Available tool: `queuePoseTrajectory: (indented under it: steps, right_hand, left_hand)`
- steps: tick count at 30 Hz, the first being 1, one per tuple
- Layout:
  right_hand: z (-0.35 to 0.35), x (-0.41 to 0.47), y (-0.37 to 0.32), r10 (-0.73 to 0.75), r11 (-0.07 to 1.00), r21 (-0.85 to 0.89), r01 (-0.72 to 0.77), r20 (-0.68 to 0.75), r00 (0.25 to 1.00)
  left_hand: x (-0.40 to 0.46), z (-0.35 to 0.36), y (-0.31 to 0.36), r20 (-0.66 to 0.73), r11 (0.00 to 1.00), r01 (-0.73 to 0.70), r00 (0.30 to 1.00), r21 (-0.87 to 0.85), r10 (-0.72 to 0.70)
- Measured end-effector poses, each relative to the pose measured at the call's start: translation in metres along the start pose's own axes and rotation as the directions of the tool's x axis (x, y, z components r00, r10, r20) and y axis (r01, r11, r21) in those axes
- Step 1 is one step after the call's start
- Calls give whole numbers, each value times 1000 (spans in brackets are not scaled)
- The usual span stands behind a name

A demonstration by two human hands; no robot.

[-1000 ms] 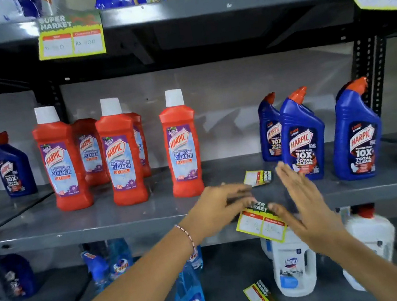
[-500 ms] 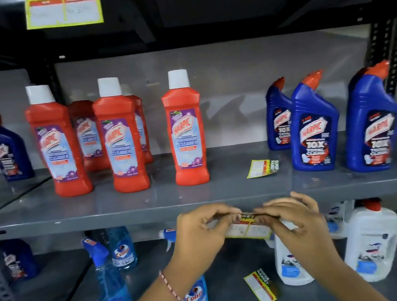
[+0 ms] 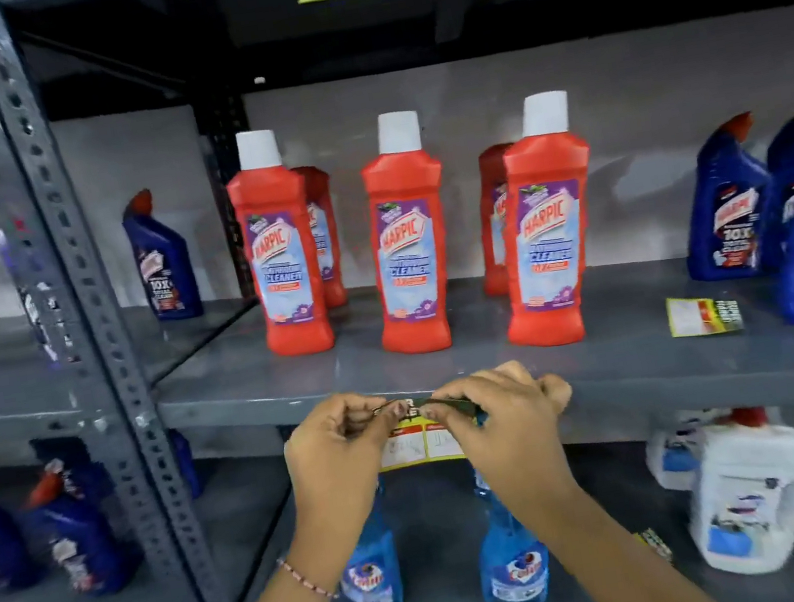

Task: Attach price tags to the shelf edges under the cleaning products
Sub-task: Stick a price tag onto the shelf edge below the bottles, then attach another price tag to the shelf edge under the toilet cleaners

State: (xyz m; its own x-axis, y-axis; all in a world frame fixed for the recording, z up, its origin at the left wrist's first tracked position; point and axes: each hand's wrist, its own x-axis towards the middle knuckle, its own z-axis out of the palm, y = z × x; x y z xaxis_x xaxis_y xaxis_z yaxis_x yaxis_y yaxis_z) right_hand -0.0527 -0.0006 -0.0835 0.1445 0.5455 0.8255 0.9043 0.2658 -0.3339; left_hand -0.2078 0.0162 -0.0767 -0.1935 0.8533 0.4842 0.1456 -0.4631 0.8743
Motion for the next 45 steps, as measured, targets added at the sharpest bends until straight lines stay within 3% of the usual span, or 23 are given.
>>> queuePoseTrajectory:
  steps: [8, 13, 16, 17, 19, 21, 23, 27, 29, 32, 36, 40, 42, 45]
  right_hand:
    - [8, 4, -8, 27, 997, -76, -30, -34, 999]
    - [-27, 8, 5, 120, 987, -99, -125, -52, 991]
    - [-71, 20, 48, 281, 948, -90, -304, -203, 938]
    - [-86, 29, 68, 381, 894, -142, -425, -259, 888]
    - [-114, 51, 109, 609, 660, -346, -667, -275, 744]
    - [-128, 69, 139, 766, 432, -512, -742, -225, 602]
    - [-127, 79, 162, 823, 357, -594, -721, -164, 543]
    - [-125, 90, 183, 794, 512, -396, -762, -119, 596]
    - [-130, 87, 190, 753, 647, -140, -749, -32, 657]
    - [-152, 79, 196, 622, 757, 193, -624, 75, 779]
    - [-210, 54, 207, 445, 859, 194, -475, 178, 878]
    - [-272, 21, 225, 315, 872, 276, -404, 316, 895]
    - [-297, 5, 248, 368, 853, 280, -441, 278, 887]
    - [-329, -18, 289, 492, 799, 307, -516, 158, 856]
  left_hand:
    - [14, -6, -7, 6, 993, -54, 999, 108, 54]
    - [21, -15, 3, -81, 916, -296, 941, 270, 328]
    - [24, -22, 11, -145, 888, -345, 905, 304, 401]
    - [23, -22, 14, -156, 894, -341, 905, 291, 396]
    - [18, -13, 22, -135, 903, -356, 909, 240, 394]
    - [11, 5, 29, -103, 900, -396, 902, 182, 418]
    - [3, 25, 34, -79, 892, -434, 892, 124, 445]
    - [-14, 63, 44, 12, 885, -465, 885, 22, 465]
    - [-21, 82, 51, 98, 878, -478, 874, -12, 477]
    - [-33, 116, 71, 225, 898, -440, 873, -24, 433]
    - [-54, 188, 105, 365, 949, -314, 882, -16, 298]
    - [-93, 268, 135, 585, 931, -366, 754, -6, 300]
    - [-122, 304, 144, 627, 933, -360, 725, -10, 286]
    - [-160, 349, 150, 608, 960, -278, 765, 16, 211]
